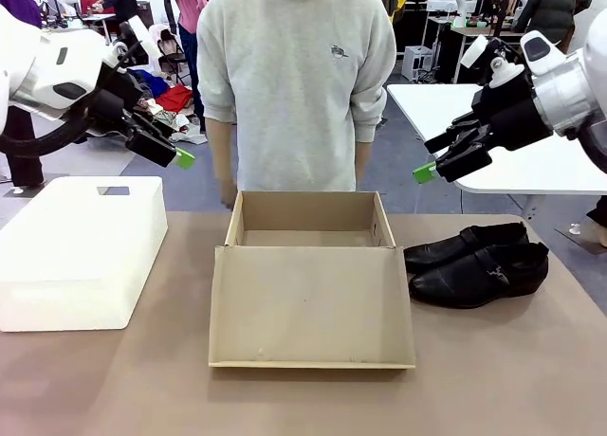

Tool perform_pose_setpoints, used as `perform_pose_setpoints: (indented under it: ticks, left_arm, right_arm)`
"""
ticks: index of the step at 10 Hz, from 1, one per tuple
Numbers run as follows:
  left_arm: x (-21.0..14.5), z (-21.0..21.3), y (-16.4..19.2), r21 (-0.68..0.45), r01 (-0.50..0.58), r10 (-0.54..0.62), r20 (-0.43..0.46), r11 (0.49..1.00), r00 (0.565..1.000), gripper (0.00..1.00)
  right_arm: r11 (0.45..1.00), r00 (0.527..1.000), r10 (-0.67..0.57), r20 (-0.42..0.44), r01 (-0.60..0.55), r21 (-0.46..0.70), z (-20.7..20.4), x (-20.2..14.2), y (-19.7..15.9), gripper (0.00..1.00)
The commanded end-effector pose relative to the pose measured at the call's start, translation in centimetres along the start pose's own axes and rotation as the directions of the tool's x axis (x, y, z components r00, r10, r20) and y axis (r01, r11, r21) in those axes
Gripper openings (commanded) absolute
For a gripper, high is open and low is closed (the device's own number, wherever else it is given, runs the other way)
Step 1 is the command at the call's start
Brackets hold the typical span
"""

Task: Pack the shoes into the box.
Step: Place one shoe of the Shoes into the Shoes Box.

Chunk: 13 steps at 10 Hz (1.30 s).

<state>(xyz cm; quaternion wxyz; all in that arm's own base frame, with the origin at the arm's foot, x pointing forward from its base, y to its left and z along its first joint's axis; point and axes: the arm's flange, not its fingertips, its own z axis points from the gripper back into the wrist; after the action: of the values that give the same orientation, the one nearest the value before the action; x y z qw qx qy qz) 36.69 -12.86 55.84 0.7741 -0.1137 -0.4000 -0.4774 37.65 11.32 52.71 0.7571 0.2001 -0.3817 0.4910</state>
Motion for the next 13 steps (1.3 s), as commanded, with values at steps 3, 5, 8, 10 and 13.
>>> perform_pose_setpoints:
  ticks: [3, 5, 8, 10, 13]
  left_arm:
    - [0.0, -0.1, 0.0, -0.002, 0.001, -0.001, 0.0, 1.0, 1.0, 1.0]
    - [0.0, -0.1, 0.0, -0.002, 0.001, -0.001, 0.0, 1.0, 1.0, 1.0]
    - [0.0, -0.1, 0.0, -0.002, 0.001, -0.001, 0.0, 1.0, 1.0, 1.0]
    - [0.0, -0.1, 0.0, -0.002, 0.001, -0.001, 0.0, 1.0, 1.0, 1.0]
    - [0.0, -0.1, 0.0, -0.002, 0.001, -0.001, 0.0, 1.0, 1.0, 1.0]
  right_arm:
    - [1.0, 1.0, 0.021, 0.008, -0.021, 0.013, 0.1, 0.0, 0.2, 1.0]
    - [1.0, 1.0, 0.021, 0.008, -0.021, 0.013, 0.1, 0.0, 0.2, 1.0]
    - [1.0, 0.999, 0.021, -0.03, -0.022, -0.003, 0.5, 0.5, -0.3, 1.0]
    - [0.998, 0.995, 0.06, -0.083, -0.061, 0.001, 1.3, 1.0, -1.7, 1.0]
    - [0.974, 0.938, 0.221, -0.267, -0.225, 0.014, 2.6, 0.9, -5.4, 1.0]
